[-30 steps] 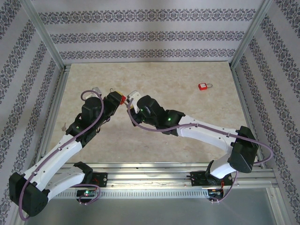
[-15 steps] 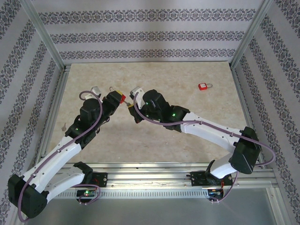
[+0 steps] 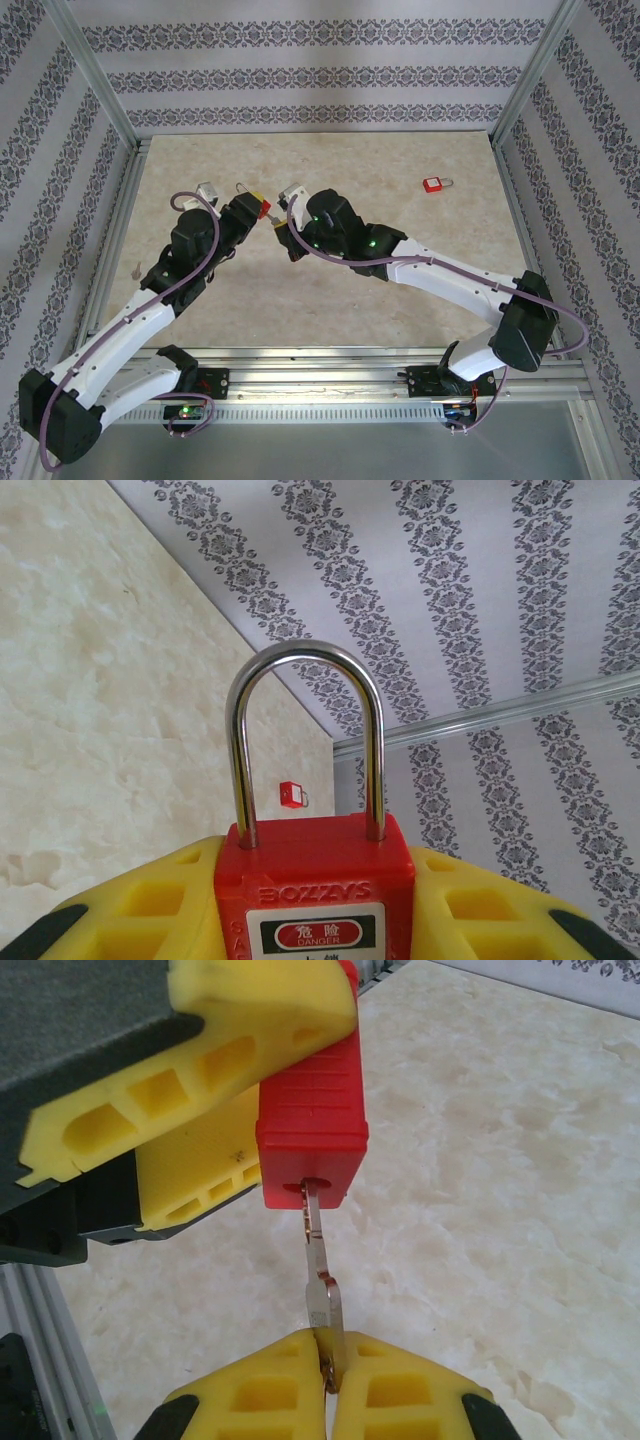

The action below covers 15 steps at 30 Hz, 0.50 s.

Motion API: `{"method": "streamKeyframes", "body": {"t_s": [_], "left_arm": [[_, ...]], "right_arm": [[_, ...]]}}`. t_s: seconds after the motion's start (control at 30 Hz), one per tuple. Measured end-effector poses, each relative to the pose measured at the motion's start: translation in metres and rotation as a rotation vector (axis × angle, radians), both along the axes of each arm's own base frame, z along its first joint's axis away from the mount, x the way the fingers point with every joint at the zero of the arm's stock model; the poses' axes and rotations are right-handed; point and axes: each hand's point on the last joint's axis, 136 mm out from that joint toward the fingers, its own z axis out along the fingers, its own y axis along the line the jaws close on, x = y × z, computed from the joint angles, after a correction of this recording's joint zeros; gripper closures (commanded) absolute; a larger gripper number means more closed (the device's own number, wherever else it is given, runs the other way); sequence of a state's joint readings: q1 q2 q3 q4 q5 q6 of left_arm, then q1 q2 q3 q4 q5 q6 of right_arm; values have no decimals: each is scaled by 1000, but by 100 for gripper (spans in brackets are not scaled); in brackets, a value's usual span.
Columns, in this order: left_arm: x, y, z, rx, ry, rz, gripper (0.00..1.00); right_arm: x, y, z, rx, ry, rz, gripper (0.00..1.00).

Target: Unlock with the key

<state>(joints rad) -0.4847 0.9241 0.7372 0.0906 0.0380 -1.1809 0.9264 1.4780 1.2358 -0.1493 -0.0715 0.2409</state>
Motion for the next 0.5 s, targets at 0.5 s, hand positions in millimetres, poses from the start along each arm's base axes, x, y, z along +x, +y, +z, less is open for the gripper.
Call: {"method": "streamKeyframes", "body": {"t_s": [0.5], "left_arm": [[1,-6,3,-10,-53,-3,100]], "right_arm": [[0,-2,3,25,30,5,100]]}}
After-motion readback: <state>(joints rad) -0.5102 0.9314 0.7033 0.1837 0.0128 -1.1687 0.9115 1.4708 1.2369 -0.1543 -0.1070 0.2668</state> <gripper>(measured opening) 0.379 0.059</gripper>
